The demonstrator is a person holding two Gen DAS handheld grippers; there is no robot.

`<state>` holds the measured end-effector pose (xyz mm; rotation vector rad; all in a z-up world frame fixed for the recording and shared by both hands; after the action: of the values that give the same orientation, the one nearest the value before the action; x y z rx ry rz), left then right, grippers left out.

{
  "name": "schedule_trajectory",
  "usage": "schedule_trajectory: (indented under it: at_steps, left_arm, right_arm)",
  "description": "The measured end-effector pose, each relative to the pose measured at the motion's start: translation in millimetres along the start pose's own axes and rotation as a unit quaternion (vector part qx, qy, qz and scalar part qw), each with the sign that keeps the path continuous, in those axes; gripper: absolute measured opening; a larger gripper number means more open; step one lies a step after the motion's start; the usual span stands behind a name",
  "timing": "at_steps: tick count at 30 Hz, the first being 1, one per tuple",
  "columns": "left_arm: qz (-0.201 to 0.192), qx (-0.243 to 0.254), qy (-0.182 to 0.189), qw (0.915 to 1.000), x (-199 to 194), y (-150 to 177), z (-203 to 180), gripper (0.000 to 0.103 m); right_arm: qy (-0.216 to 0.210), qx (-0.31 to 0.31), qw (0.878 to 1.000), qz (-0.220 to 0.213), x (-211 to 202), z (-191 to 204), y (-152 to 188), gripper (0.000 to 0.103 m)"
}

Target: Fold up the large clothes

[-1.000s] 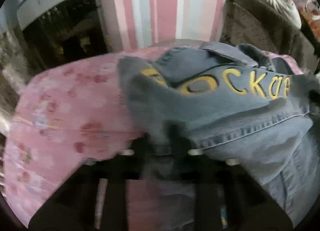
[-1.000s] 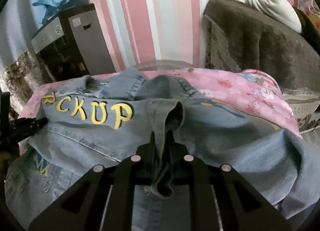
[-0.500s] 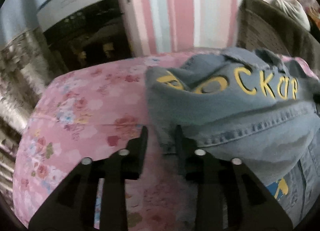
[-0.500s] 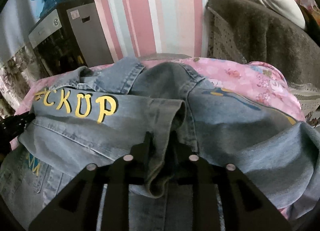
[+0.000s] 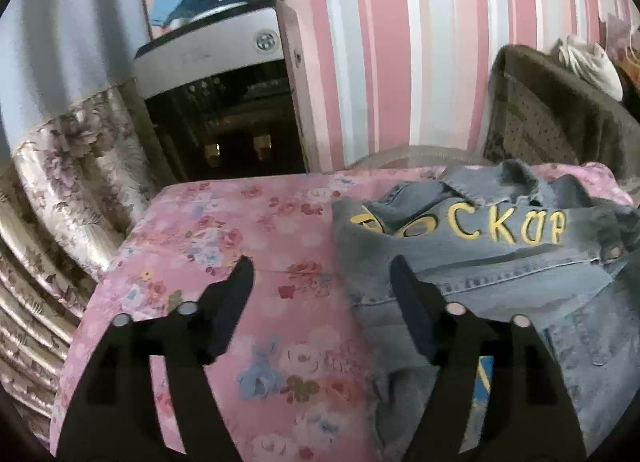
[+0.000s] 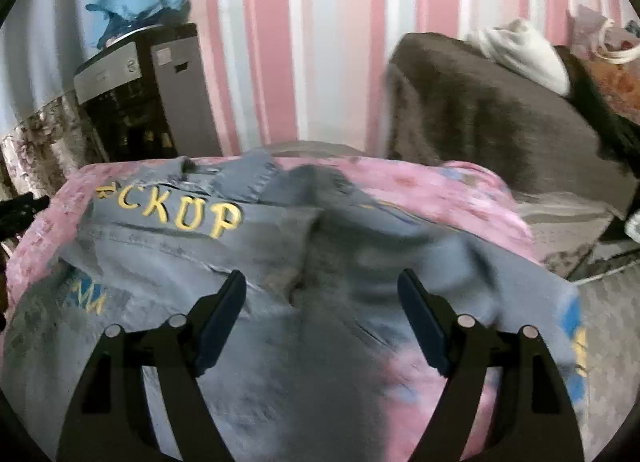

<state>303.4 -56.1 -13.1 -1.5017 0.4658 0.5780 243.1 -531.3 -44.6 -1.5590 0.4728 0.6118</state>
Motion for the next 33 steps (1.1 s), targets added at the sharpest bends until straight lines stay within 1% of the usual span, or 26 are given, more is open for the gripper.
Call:
schedule_trajectory:
  at_steps: [1, 3, 5, 6, 8, 10, 11, 13, 14, 15, 18, 20, 23, 26, 28, 29, 30, 31, 32, 33]
  left_arm:
    - [-0.001, -0.007, 0.006, 1.0000, -10, 2, 0, 0.079]
    - [-0.005, -0.017, 0.013, 0.9998, -23, 6, 1, 0.089]
    - [-0.014, -0.020, 0.020, 0.9995, -40, 12, 1, 0.096]
    - [-0.020, -0.019, 0.019, 0.9994, -47, 14, -1, 0.097]
    - [-0.023, -0.012, 0.014, 0.9996, -55, 17, -9, 0.098]
    - [-0.019, -0.005, 0.005, 0.9998, -54, 17, -20, 0.098]
    - [-0.014, -0.007, 0.004, 0.9999, -55, 18, -25, 0.098]
    - [-0.010, -0.023, 0.019, 0.9995, -61, 21, -33, 0.098]
    - [-0.014, -0.023, 0.022, 0.9994, -65, 23, -36, 0.099]
    - [-0.015, -0.019, 0.022, 0.9995, -68, 26, -39, 0.100]
    - [-0.015, -0.017, 0.032, 0.9992, -76, 34, -44, 0.100]
    - [-0.014, -0.024, 0.039, 0.9988, -79, 37, -44, 0.100]
    - [-0.009, -0.020, 0.043, 0.9988, -79, 42, -48, 0.100]
    - [-0.006, -0.008, 0.044, 0.9990, -79, 46, -53, 0.100]
    - [-0.005, -0.004, 0.044, 0.9990, -78, 47, -55, 0.100]
    - [-0.004, -0.003, 0.044, 0.9990, -77, 48, -56, 0.100]
    - [-0.003, -0.002, 0.044, 0.9990, -76, 49, -56, 0.100]
    - [0.000, -0.002, 0.045, 0.9990, -75, 51, -56, 0.100]
    - [0.001, -0.002, 0.044, 0.9990, -74, 52, -55, 0.100]
    - [0.003, -0.003, 0.045, 0.9990, -73, 53, -55, 0.100]
  right_arm:
    - [0.008, 0.005, 1.000, -0.001, -9, -11, 7, 0.079]
    - [0.023, 0.024, 0.999, -0.001, -26, -37, 24, 0.079]
    - [0.034, 0.043, 0.998, -0.004, -35, -58, 37, 0.079]
    - [0.045, 0.052, 0.998, -0.002, -39, -72, 44, 0.079]
    - [0.050, 0.063, 0.997, 0.003, -39, -84, 47, 0.079]
    - [0.062, 0.068, 0.996, 0.001, -40, -92, 45, 0.079]
    - [0.062, 0.078, 0.995, -0.003, -43, -95, 43, 0.079]
    - [0.057, 0.082, 0.995, -0.017, -54, -96, 42, 0.079]
    - [0.065, 0.073, 0.995, -0.015, -57, -97, 44, 0.080]
    - [0.072, 0.061, 0.995, -0.004, -57, -99, 50, 0.083]
    - [0.093, 0.045, 0.994, 0.018, -58, -109, 65, 0.083]
    - [0.109, 0.052, 0.992, 0.030, -59, -123, 77, 0.083]
    - [0.102, 0.072, 0.991, 0.055, -53, -138, 97, 0.083]
    - [0.087, 0.079, 0.991, 0.071, -48, -138, 110, 0.083]
    - [0.081, 0.081, 0.990, 0.079, -45, -137, 118, 0.082]
    - [0.078, 0.085, 0.990, 0.081, -45, -136, 121, 0.073]
    - [0.076, 0.091, 0.989, 0.087, -44, -138, 125, 0.057]
    - [0.075, 0.096, 0.989, 0.089, -44, -137, 130, 0.046]
    - [0.067, 0.102, 0.989, 0.089, -42, -139, 134, 0.028]
    - [0.059, 0.109, 0.989, 0.081, -43, -138, 133, 0.018]
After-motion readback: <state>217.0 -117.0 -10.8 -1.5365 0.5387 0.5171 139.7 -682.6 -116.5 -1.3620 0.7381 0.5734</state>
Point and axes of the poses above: each gripper's, at about its wrist camera, not at the fingertips, and x roughly the way its jaws point, z to its left, y to its underside, the point moved 7 cm from there along x, roughly the way its jaws point, and after that the axes turned 8 degrees about -x, right-handed, at the moved point
